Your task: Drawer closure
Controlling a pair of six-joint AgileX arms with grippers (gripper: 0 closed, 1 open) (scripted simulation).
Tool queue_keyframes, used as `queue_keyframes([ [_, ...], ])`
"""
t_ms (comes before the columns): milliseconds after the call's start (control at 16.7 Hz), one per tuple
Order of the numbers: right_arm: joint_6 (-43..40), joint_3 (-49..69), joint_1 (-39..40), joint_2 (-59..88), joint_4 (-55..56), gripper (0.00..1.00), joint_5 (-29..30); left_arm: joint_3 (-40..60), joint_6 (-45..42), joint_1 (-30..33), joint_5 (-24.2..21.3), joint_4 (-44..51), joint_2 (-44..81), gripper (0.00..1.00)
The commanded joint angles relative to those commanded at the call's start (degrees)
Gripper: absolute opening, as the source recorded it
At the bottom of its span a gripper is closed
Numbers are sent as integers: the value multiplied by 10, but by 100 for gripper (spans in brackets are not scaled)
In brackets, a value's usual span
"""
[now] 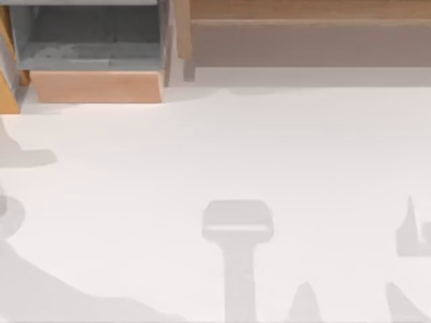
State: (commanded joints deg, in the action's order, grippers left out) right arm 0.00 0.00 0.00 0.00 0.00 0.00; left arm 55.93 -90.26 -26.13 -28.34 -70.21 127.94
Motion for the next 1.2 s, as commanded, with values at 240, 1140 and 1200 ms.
queue_keyframes([
  [240,0,0,0,0,0,100,0,-1,0,-3,-1,1,-1,0],
  [1140,0,0,0,0,0,100,0,159,3,36,37,86,73,8],
  [1200,0,0,0,0,0,100,0,159,3,36,37,86,73,15],
])
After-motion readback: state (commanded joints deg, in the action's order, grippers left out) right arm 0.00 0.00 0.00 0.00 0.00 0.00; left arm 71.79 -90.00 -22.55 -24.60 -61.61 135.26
